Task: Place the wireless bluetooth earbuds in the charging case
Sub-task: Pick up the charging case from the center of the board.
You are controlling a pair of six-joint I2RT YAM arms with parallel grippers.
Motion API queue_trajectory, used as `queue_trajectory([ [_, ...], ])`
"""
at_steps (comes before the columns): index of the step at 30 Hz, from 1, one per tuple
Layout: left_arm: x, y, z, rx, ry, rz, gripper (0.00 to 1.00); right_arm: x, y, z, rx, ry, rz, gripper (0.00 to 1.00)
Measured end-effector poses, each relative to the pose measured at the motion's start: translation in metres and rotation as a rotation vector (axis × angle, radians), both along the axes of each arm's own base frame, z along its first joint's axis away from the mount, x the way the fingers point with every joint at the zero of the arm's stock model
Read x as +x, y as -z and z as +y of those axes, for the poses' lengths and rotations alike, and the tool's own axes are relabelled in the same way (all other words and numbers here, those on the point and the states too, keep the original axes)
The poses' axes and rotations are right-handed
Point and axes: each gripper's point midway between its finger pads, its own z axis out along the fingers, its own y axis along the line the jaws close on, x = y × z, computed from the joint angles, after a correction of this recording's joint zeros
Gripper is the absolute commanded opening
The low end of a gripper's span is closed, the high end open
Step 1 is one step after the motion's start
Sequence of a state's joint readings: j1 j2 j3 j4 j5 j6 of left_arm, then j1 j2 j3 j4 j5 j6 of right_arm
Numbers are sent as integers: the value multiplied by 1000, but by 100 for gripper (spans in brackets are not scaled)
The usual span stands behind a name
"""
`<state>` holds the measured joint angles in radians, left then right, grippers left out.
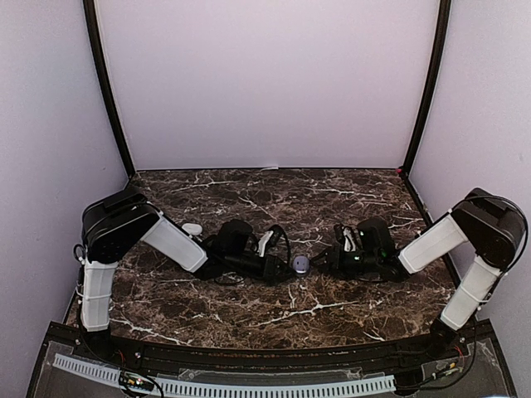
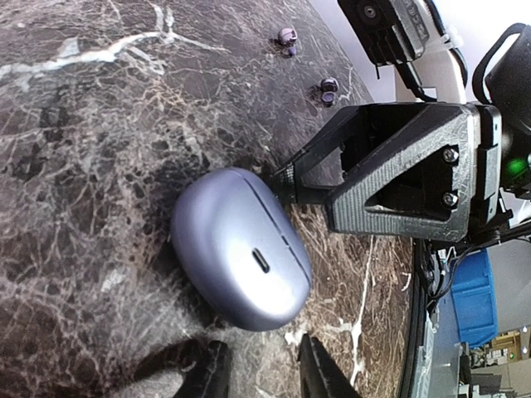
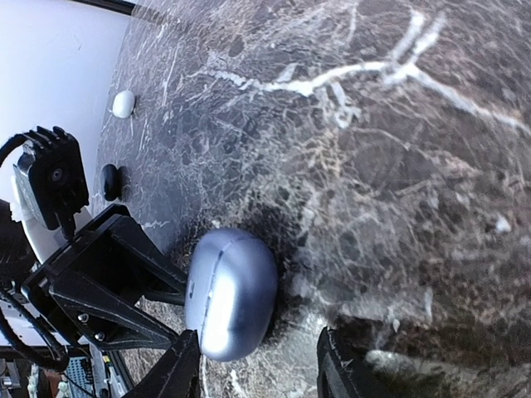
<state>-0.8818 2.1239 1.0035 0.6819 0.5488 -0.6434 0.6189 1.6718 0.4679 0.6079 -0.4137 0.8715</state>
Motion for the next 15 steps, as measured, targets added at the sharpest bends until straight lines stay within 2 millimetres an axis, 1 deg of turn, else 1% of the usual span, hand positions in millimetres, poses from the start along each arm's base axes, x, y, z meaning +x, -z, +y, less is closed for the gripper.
queue_trajectory([
  [4,8,-2,3,1,-25,-6,48,6,-4,3,-4,-31,-9,45],
  [6,13,-5,5,-2,-43,-4,50,7,-3,3,-3,-40,-12,44],
  [9,20,-6,9,-4,-64,0,49,6,2,2,-3,-51,5,43],
  [12,27,-8,10,-6,-80,3,44,9,2,5,11,-67,9,40],
  [15,31,-13,6,-14,-83,4,42,11,3,10,28,-86,12,40],
])
